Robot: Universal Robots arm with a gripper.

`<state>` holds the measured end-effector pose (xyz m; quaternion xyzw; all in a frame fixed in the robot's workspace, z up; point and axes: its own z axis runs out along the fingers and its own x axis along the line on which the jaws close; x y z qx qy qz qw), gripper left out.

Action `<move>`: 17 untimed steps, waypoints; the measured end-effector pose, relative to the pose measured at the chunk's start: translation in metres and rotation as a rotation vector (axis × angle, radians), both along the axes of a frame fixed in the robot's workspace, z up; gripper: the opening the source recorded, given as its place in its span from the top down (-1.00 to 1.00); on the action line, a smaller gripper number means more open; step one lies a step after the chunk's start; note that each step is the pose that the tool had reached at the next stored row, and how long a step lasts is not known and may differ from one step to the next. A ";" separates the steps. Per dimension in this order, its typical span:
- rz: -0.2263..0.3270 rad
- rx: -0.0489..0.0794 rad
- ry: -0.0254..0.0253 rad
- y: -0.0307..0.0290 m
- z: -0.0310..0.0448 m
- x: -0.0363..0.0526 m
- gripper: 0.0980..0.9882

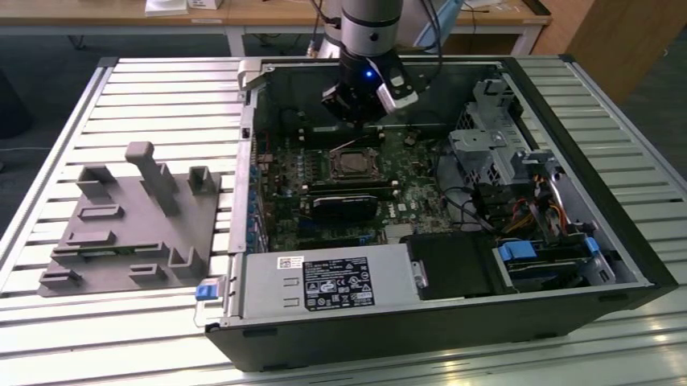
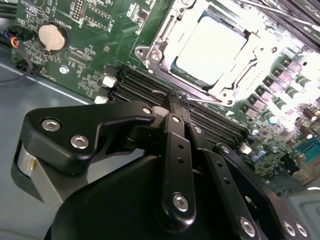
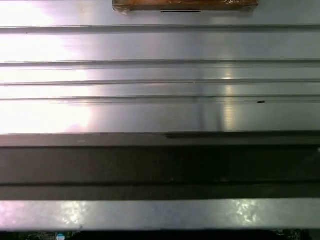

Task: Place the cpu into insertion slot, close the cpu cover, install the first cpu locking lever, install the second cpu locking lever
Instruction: 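Install the first cpu locking lever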

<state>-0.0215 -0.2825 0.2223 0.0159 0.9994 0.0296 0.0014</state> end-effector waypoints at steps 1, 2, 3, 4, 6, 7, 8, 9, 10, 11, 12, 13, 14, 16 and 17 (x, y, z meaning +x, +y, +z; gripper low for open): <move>0.000 0.000 0.0001 0.0000 -0.0012 0.0009 0.98; 0.000 0.000 0.0002 0.0000 -0.0028 0.0015 0.98; 0.000 0.000 0.0003 0.0000 -0.0046 0.0019 0.98; 0.000 0.000 0.0002 0.0000 -0.0064 0.0021 0.98; 0.000 -0.001 0.0004 0.0000 -0.0099 0.0030 0.98; 0.000 -0.001 0.0004 0.0000 -0.0113 0.0034 0.98; 0.000 -0.002 0.0004 0.0000 -0.0124 0.0038 0.98; 0.000 -0.002 0.0004 0.0000 -0.0134 0.0042 0.98; 0.000 -0.002 0.0004 0.0000 -0.0143 0.0046 0.98; 0.000 -0.003 0.0004 0.0000 -0.0153 0.0049 0.98; 0.000 -0.004 0.0004 0.0000 -0.0163 0.0051 0.98; 0.000 -0.004 0.0004 0.0000 -0.0174 0.0052 0.98; 0.000 -0.005 0.0004 0.0000 -0.0186 0.0054 0.98; 0.000 -0.007 0.0005 0.0000 -0.0207 0.0058 0.98; 0.000 -0.007 0.0004 0.0000 -0.0216 0.0060 0.98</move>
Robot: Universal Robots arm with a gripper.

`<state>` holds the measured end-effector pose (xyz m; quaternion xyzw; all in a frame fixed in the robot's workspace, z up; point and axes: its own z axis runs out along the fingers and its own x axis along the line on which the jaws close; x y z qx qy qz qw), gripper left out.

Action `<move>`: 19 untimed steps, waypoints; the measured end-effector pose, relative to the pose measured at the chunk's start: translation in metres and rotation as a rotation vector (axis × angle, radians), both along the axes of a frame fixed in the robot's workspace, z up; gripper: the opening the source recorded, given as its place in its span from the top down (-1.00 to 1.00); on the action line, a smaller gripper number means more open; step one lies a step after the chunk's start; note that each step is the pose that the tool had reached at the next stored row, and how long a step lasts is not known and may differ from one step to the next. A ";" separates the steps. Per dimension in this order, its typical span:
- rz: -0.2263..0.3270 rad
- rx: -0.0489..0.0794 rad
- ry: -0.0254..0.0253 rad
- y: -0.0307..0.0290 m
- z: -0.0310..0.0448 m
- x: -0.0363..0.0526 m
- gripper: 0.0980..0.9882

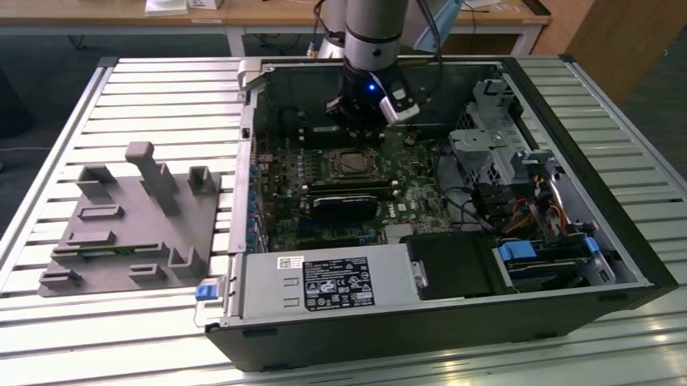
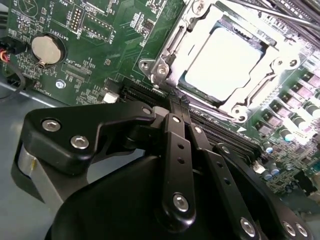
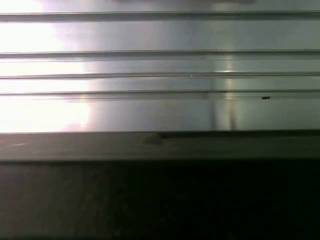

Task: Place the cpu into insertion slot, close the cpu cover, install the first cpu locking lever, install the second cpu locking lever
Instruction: 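Install the first cpu locking lever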

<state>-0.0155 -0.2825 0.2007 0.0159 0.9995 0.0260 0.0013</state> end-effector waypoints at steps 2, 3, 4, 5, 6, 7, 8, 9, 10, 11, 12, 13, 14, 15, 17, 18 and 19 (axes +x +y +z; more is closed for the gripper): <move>0.000 0.000 0.0001 0.0000 -0.0002 0.0001 0.98; 0.000 0.000 0.0001 0.0000 -0.0001 0.0001 0.98; 0.000 0.000 0.0001 0.0000 0.0001 0.0002 0.98; 0.000 0.000 0.0000 0.0000 0.0006 0.0002 0.98; 0.000 0.000 -0.0001 0.0000 0.0008 0.0002 0.98; 0.000 -0.001 -0.0002 0.0000 0.0007 0.0002 0.98; 0.000 -0.003 -0.0001 0.0001 0.0007 0.0002 0.98; 0.000 -0.007 -0.0001 0.0000 0.0007 0.0002 0.98; 0.000 -0.013 0.0001 0.0001 0.0002 0.0003 0.98; 0.000 -0.018 0.0000 0.0002 -0.0004 0.0003 0.98; 0.000 -0.024 0.0005 0.0003 -0.0010 0.0002 0.98; 0.000 -0.029 0.0004 0.0004 -0.0018 0.0003 0.98; 0.000 -0.032 0.0000 0.0008 -0.0030 0.0004 0.98; 0.000 -0.036 0.0003 0.0010 -0.0038 0.0005 0.98; 0.000 -0.039 0.0008 0.0013 -0.0048 0.0007 0.98; 0.000 -0.039 0.0006 0.0016 -0.0050 0.0007 0.98; 0.000 -0.039 0.0004 0.0016 -0.0051 0.0007 0.98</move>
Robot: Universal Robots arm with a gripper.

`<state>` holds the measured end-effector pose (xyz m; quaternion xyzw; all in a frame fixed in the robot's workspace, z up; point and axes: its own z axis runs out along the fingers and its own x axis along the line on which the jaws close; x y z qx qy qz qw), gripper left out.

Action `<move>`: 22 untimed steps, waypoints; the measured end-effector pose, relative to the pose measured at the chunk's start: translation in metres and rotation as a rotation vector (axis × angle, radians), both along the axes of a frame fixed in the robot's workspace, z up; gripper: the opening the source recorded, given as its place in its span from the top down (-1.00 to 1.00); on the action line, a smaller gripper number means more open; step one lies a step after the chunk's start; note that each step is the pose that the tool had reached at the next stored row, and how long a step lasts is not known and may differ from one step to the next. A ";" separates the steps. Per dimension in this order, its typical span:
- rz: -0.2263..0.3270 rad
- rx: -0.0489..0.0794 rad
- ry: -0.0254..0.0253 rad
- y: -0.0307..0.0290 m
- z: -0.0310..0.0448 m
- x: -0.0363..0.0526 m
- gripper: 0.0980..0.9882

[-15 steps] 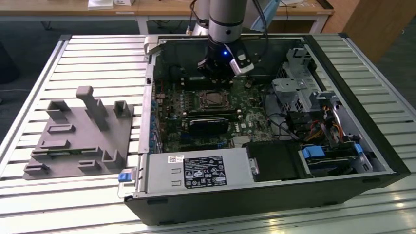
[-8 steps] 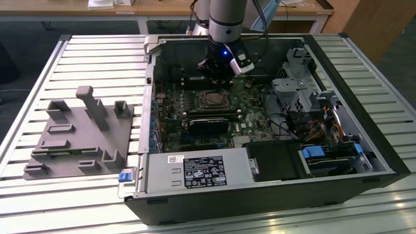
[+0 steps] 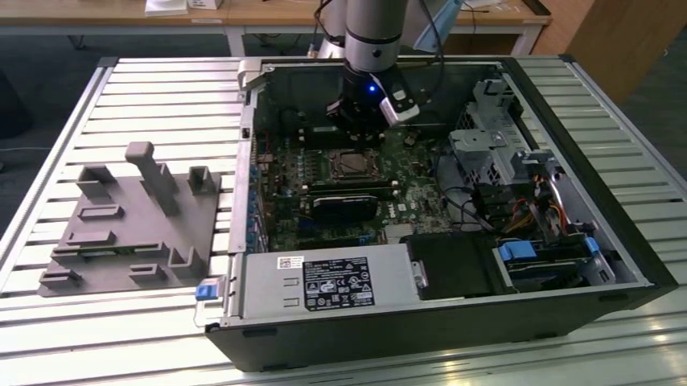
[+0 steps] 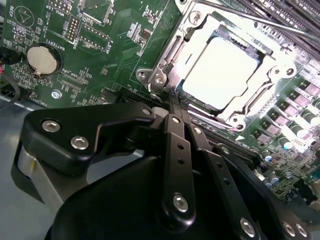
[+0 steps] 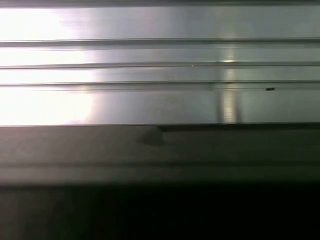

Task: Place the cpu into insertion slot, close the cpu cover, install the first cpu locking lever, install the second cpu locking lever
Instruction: 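Install the first cpu locking lever, then install the second cpu locking lever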

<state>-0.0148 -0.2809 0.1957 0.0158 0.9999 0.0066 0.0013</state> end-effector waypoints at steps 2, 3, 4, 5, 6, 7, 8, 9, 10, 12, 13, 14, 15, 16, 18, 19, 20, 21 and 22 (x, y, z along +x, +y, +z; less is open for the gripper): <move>0.000 0.001 -0.0009 0.0003 0.0007 0.0002 0.98; 0.000 0.002 -0.0017 0.0005 0.0019 0.0003 0.98; 0.000 0.003 -0.0015 0.0006 0.0043 0.0003 0.98; 0.000 0.001 -0.0007 0.0004 0.0079 0.0002 0.98; 0.000 0.001 -0.0005 0.0003 0.0113 0.0001 0.98; 0.000 0.001 -0.0005 0.0003 0.0144 0.0001 0.98; 0.000 0.001 -0.0003 0.0002 0.0164 0.0001 0.98; 0.000 0.001 -0.0004 0.0003 0.0167 0.0001 0.98; 0.000 0.001 -0.0005 0.0003 0.0166 0.0001 0.98; 0.000 0.001 -0.0004 -0.0005 0.0167 0.0001 0.98; 0.000 0.001 -0.0004 -0.0008 0.0167 0.0001 0.98; 0.000 0.001 -0.0005 -0.0011 0.0167 0.0002 0.98; 0.000 0.001 -0.0005 -0.0013 0.0166 0.0002 0.98; 0.000 0.001 -0.0005 -0.0015 0.0166 0.0002 0.98; 0.000 0.001 -0.0004 -0.0019 0.0165 0.0003 0.98; 0.000 0.001 -0.0004 -0.0020 0.0164 0.0003 0.98; 0.000 0.001 -0.0004 -0.0021 0.0164 0.0003 0.98; 0.000 0.001 -0.0004 -0.0023 0.0164 0.0003 0.98; 0.000 0.001 -0.0003 -0.0026 0.0165 0.0003 0.98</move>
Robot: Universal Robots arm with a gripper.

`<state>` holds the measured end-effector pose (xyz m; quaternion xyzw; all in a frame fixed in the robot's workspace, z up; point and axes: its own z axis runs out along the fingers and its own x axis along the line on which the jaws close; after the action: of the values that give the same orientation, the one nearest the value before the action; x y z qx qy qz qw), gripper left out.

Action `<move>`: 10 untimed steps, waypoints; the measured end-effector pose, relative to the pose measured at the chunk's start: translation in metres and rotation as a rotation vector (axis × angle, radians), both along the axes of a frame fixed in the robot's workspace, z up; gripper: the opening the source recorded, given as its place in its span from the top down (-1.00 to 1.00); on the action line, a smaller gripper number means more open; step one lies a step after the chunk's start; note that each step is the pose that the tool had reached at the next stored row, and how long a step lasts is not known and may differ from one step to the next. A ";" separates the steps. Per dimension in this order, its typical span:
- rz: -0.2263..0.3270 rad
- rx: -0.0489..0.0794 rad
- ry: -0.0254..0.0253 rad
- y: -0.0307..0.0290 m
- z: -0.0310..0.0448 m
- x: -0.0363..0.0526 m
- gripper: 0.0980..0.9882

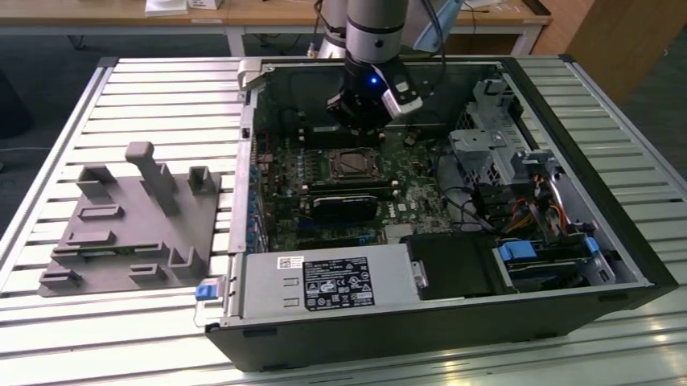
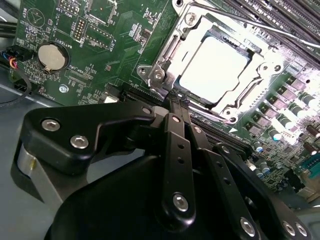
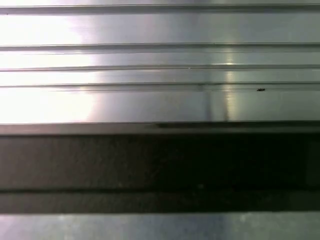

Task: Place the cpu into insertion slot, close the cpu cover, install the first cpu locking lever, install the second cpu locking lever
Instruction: 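Install the second cpu locking lever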

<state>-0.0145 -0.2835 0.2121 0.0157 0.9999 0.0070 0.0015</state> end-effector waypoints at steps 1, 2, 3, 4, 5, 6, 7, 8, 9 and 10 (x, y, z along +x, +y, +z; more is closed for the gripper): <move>0.000 0.000 0.0000 -0.0004 0.0000 0.0000 0.98; 0.000 0.000 -0.0001 -0.0008 0.0000 0.0000 0.98; 0.000 0.000 -0.0001 -0.0013 -0.0001 0.0000 0.98; 0.000 0.000 0.0000 -0.0019 0.0000 0.0000 0.98; 0.000 0.000 -0.0001 -0.0023 -0.0001 0.0000 0.98; 0.000 0.000 -0.0001 -0.0028 -0.0001 0.0000 0.98; 0.000 0.000 -0.0001 -0.0034 -0.0001 0.0000 0.98; 0.000 0.000 -0.0001 -0.0039 -0.0001 0.0000 0.98; 0.000 0.000 -0.0001 -0.0043 -0.0001 0.0000 0.98; 0.000 0.000 -0.0001 -0.0048 -0.0001 0.0000 0.98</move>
<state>-0.0145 -0.2883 0.2120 0.0158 0.9998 0.0071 0.0015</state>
